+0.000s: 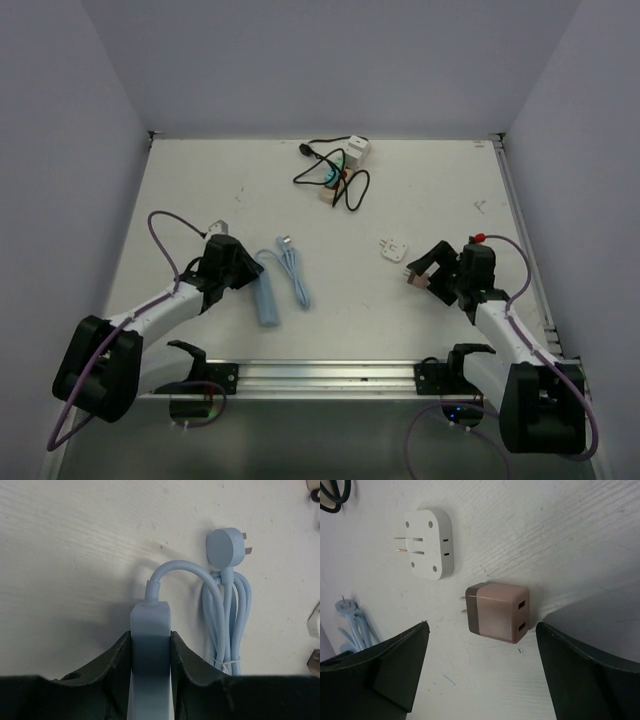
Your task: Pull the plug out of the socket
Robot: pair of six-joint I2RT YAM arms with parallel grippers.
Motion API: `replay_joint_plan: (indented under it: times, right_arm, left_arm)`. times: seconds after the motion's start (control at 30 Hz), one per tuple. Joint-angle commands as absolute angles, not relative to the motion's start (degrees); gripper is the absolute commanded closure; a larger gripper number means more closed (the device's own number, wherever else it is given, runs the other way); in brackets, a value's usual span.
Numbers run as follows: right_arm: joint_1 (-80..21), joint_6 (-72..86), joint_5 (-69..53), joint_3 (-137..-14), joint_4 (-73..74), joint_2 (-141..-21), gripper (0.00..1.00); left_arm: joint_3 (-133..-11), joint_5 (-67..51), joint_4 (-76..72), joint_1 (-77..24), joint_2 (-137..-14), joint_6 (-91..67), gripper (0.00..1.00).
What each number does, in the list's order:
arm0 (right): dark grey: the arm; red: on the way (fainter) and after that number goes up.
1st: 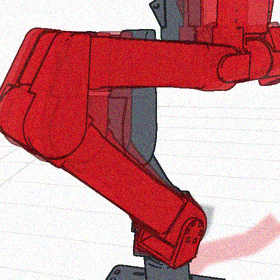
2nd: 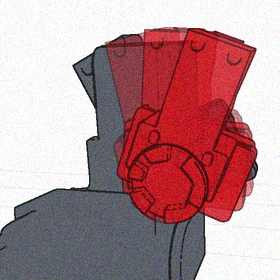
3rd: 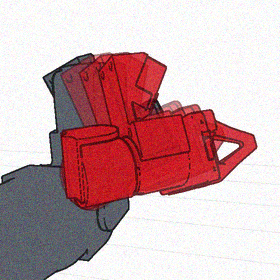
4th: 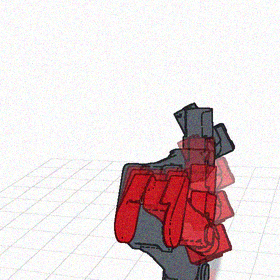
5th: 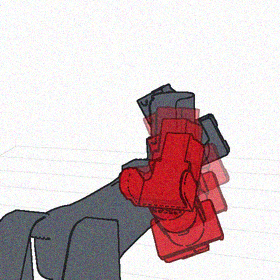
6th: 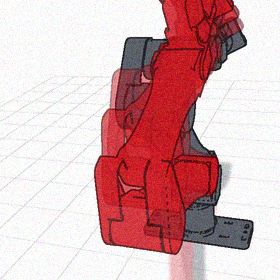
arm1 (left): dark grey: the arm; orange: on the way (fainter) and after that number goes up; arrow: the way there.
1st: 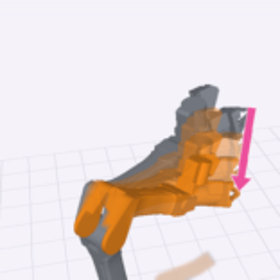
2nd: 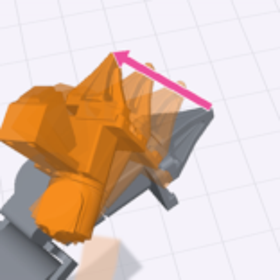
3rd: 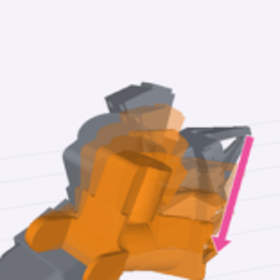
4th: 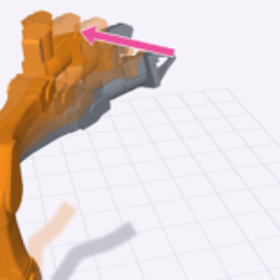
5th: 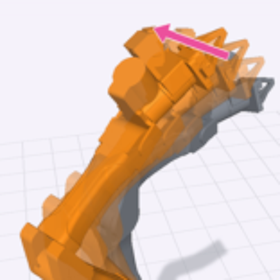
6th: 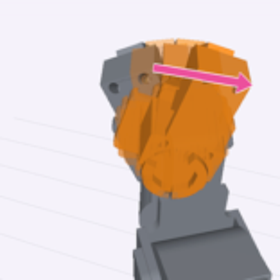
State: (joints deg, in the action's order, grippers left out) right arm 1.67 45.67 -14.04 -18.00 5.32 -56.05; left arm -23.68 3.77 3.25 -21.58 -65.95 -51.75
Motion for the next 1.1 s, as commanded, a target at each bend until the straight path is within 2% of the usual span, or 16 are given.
replay_joint_plan:
  times: [0.0, 0.43, 0.73, 0.87, 0.9, 0.97, 1.0, 1.07]
  right_arm:
    - [1.8, 40.6, -13.5, -22.2, 13.2, -52.5, 0.07]
    - [1.9, 36.1, -16.3, -26.5, 20.7, -45.4, 0.01]
    - [1.9, 33.9, -18.5, -27.2, 20.6, -45.7, 0.01]
    - [1.9, 33.3, -18.9, -27.2, 20.1, -45.6, 0.01]
    - [1.9, 33.0, -19.0, -27.2, 20.0, -45.8, 0.01]
    - [1.9, 32.7, -19.5, -27.5, 20.1, -45.9, 0.01]
    - [1.9, 32.3, -19.7, -27.9, 20.0, -45.9, 0.01]
    - [1.9, 32.0, -19.8, -28.1, 20.0, -45.9, 0.01]
  left_arm:
    - [-27.8, 3.4, 1.4, -16.0, -69.4, -53.3, 1.00]
    - [-48.8, -1.9, 3.9, 13.6, -90.4, -54.8, 1.00]
    - [-62.9, -4.5, 5.5, 19.0, -102.7, -52.6, 1.00]
    - [-61.9, -5.6, 3.9, 19.0, -101.6, -51.3, 0.81]
    - [-61.4, -5.5, 3.8, 19.0, -101.1, -51.3, 0.70]
    - [-60.3, -4.8, 4.0, 19.0, -99.0, -50.6, 0.59]
    - [-59.9, -4.6, 4.0, 19.0, -98.1, -50.3, 0.49]
    - [-58.2, -4.2, 3.9, 19.0, -94.9, -49.7, 0.37]
